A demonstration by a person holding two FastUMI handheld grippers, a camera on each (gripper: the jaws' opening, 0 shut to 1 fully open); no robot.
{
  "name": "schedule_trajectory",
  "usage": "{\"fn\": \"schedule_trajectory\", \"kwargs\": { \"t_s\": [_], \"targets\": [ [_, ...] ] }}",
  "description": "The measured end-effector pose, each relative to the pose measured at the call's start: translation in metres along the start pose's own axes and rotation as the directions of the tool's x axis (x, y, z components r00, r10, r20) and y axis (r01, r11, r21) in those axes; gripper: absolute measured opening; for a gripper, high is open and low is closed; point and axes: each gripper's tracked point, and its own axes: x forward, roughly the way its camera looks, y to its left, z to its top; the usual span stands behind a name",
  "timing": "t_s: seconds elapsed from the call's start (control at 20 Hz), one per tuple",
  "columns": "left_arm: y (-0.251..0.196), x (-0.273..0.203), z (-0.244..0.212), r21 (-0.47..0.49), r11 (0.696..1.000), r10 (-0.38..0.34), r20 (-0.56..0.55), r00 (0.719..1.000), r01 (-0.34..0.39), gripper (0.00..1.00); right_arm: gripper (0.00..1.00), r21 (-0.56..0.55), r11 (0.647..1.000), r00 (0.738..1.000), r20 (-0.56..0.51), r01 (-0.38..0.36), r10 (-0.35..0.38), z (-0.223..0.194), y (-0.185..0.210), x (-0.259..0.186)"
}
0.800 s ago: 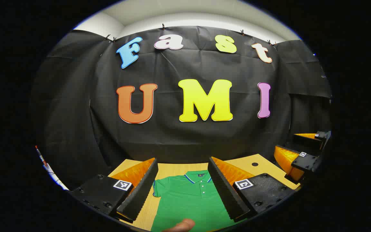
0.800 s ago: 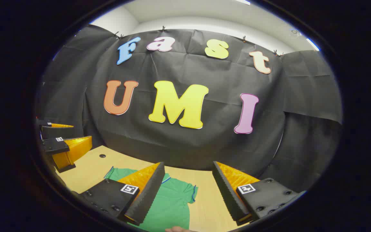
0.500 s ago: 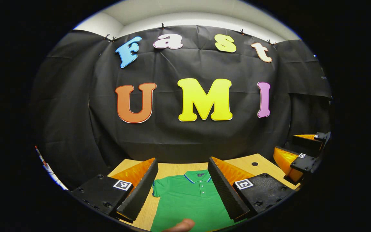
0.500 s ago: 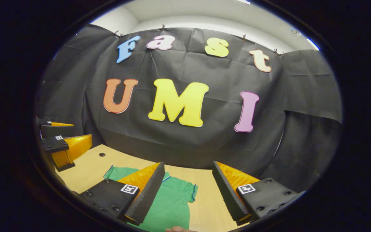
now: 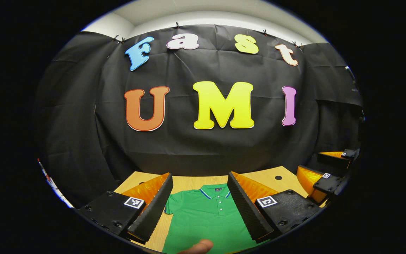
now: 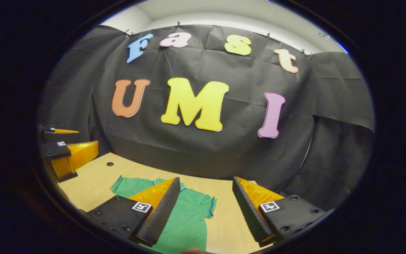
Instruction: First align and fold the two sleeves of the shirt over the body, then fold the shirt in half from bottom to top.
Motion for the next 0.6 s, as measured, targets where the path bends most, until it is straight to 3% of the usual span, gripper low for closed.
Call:
{"fn": "schedule_trajectory", "kwargs": {
  "t_s": [0.1,0.35,0.6],
  "targets": [
    [-0.003,0.002,-0.003,0.002,1.0,-0.003,-0.01,1.0,0.003,1.0,0.95,0.003,1.0,0.999,-0.038,0.005,-0.005,-0.019,-0.002,0.012],
    [-0.007,0.01,-0.007,0.016,1.0,0.015,-0.037,0.999,-0.014,1.0,0.95,-0.018,1.0,0.989,-0.145,0.013,-0.015,-0.075,-0.009,0.056],
    [-0.02,0.011,-0.007,0.025,1.0,0.011,-0.043,0.999,-0.01,1.0,0.96,-0.021,1.0,0.962,-0.274,-0.008,0.002,-0.132,-0.02,0.115]
  ]
}}
